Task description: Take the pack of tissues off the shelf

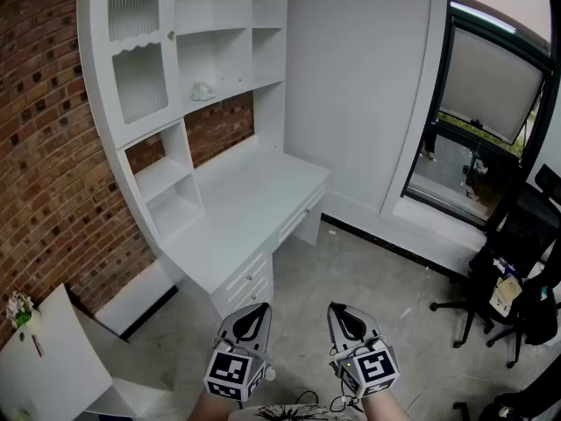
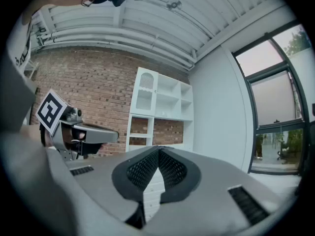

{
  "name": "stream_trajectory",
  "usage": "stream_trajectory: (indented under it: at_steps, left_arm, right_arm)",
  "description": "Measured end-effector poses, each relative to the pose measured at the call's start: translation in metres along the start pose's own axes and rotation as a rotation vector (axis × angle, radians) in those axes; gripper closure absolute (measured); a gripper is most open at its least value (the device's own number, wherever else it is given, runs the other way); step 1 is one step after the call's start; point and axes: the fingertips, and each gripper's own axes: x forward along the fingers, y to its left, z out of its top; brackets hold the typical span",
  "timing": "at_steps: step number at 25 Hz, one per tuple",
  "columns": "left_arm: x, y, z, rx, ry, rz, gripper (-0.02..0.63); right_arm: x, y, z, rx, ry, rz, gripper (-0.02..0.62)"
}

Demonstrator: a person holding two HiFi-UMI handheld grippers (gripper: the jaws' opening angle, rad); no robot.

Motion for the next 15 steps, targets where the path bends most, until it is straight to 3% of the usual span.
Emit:
stream_trajectory:
  at_steps: [15]
  left_arm:
    - [0.013,-0.003,-0.011,-0.015,0.016,-0.037,0.594]
  right_arm:
    - [0.005,-0.012,-0.019,0.088,0.031,-0.045,0.595]
